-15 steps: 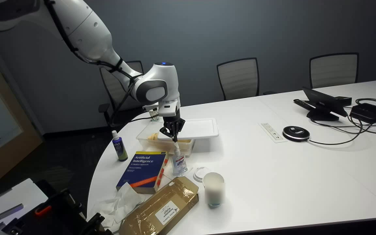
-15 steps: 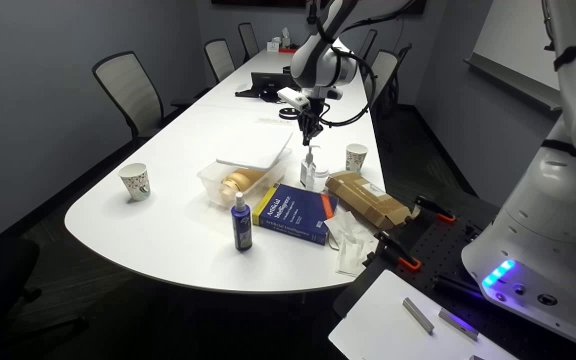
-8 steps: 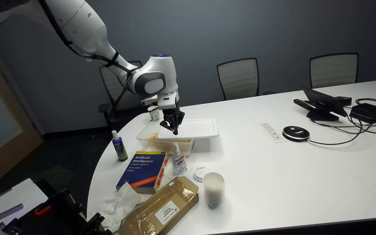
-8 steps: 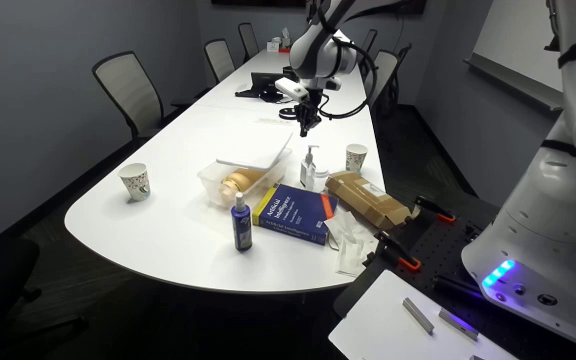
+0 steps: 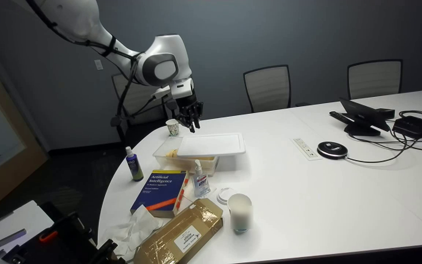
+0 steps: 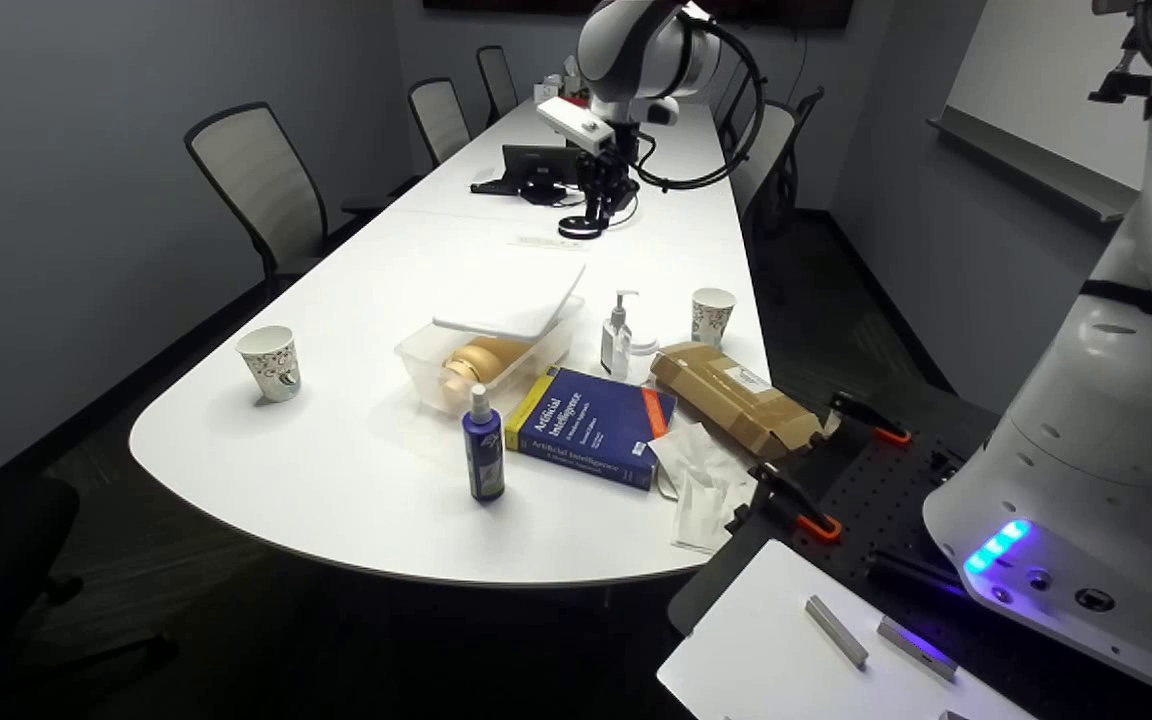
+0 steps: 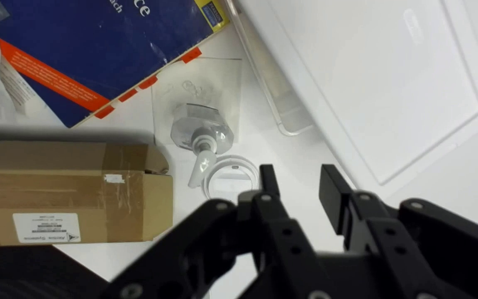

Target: Push the white pump of the clear bottle down

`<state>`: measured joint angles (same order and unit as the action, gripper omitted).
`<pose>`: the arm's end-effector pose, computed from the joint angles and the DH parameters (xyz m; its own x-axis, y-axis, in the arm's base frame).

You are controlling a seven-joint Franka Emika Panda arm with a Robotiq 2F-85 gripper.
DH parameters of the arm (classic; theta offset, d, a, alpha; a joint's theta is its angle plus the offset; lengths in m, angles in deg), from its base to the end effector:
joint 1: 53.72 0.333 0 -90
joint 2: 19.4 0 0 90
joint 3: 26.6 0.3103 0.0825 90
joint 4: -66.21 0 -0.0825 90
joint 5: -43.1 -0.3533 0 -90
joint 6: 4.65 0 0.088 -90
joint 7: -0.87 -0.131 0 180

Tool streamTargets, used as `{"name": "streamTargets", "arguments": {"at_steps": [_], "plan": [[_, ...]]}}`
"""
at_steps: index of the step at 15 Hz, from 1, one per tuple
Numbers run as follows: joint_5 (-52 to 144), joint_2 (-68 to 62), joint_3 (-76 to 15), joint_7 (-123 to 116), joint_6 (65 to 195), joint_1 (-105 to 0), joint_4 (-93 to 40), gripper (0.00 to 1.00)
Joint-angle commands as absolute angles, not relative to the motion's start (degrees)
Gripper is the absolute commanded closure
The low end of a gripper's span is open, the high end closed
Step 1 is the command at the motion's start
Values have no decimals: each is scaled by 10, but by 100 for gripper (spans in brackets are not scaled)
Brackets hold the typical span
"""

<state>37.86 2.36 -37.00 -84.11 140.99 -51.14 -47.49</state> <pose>0.6033 -0.0781 0.2868 -0.1023 -0.9946 0.0185 -0.9782 0.0972 -0.1836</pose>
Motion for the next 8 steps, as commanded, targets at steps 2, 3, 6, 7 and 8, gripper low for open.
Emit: {"name": "streamTargets", "arguments": {"at_steps": [2,3,6,7,8], "plan": [[425,-38,-377,-882,1376,-500,-499,29],[428,-45,-373,-881,1365,-503,-498,20],[433,-57,-364,-876,1333,-509,-494,1],[438,-60,-363,-881,1325,-509,-492,0],[442,-61,-363,-882,1318,-509,-490,0]]}}
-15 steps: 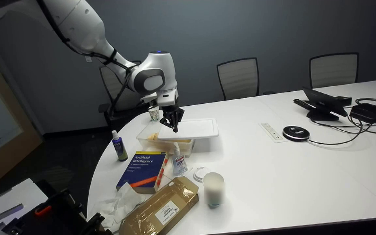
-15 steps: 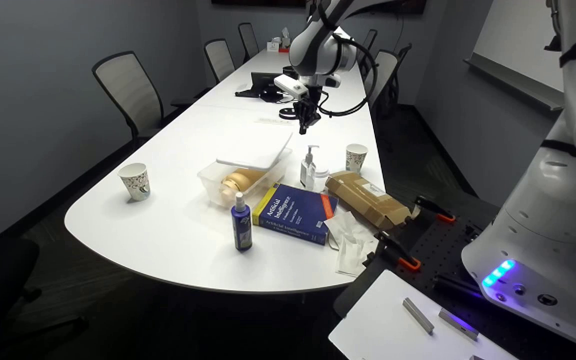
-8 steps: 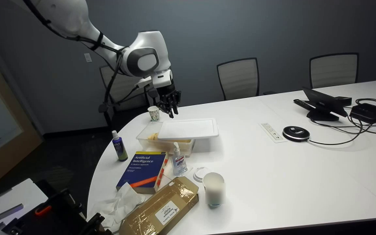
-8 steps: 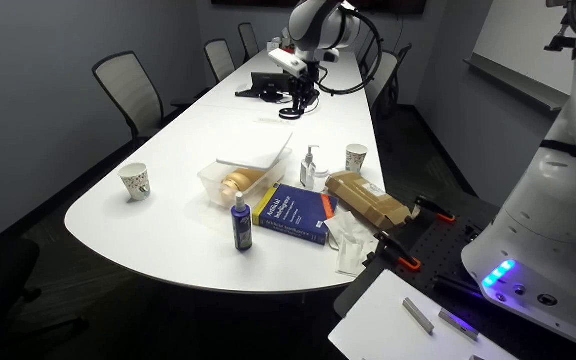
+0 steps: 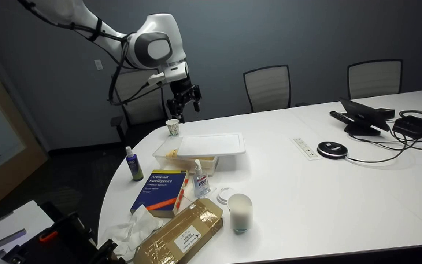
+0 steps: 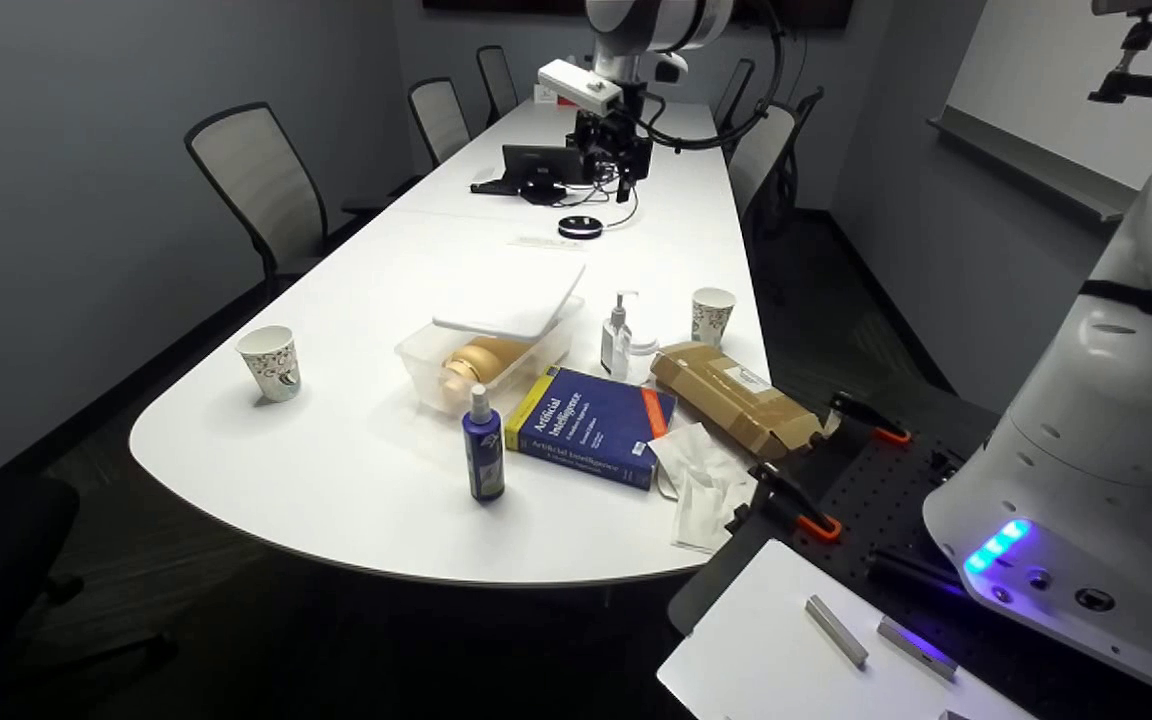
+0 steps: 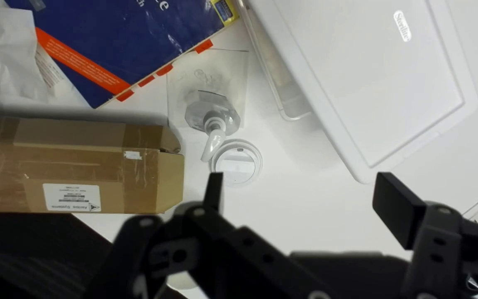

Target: Push the white pump of the clear bottle down

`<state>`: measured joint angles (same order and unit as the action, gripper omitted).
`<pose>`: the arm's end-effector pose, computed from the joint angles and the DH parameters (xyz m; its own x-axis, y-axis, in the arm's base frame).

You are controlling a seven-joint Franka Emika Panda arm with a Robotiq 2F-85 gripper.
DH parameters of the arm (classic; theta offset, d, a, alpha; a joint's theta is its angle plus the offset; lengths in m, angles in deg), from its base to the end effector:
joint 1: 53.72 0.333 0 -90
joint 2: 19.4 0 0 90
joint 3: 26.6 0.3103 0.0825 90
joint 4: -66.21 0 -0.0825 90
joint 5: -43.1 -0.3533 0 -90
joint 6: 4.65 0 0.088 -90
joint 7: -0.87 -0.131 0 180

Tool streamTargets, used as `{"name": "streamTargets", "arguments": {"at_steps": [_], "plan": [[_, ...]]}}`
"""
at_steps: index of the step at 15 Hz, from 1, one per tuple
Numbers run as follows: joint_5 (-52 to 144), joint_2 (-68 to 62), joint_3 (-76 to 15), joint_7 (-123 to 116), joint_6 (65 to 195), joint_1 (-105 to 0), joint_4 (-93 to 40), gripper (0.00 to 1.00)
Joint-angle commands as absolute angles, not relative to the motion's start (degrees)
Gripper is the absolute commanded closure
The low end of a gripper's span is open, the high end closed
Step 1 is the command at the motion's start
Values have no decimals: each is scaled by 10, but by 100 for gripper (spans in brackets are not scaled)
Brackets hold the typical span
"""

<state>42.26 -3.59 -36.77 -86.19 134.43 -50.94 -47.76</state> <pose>0.5918 -0.0725 0.3338 -0.0809 -0.9957 0.0453 -0.9838 0.0725 -0.1638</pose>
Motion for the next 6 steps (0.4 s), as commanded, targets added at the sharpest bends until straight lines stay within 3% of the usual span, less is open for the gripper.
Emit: {"name": "streamTargets", "arguments": {"at_steps": [1,6], "plan": [[444,-61,-361,-882,1314,-510,-489,0],[446,-60,-359,-880,1307,-512,-488,0]]}}
